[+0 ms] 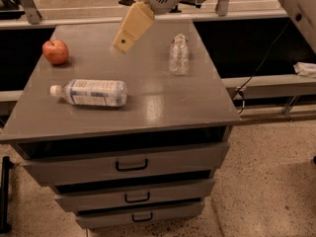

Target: Pick apple

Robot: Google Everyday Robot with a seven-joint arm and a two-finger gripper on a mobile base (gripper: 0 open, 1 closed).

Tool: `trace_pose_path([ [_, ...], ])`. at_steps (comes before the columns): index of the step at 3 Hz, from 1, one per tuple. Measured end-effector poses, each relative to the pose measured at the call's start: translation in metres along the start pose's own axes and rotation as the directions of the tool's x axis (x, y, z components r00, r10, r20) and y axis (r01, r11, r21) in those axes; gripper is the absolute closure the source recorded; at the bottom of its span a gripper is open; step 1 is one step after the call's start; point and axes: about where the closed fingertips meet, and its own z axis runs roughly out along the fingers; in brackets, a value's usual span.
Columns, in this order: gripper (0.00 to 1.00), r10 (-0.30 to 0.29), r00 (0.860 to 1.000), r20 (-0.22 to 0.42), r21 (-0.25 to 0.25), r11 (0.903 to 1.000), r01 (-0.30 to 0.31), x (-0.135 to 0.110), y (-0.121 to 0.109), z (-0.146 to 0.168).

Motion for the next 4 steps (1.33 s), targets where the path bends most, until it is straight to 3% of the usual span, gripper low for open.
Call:
trace_pose_path([
  [1,0.00,0.023,0.999,0.041,0.015,0.9996,-0.023,-0.007,-0.009,0.013],
  [2,0.00,0.064,0.990,0.125,0.018,0.9976,-0.066,-0.033,-0.034,0.061],
  [4,0.00,0.150,0.958,0.245,-0.043,0.9886,-0.144,-0.091,-0.087,0.180],
])
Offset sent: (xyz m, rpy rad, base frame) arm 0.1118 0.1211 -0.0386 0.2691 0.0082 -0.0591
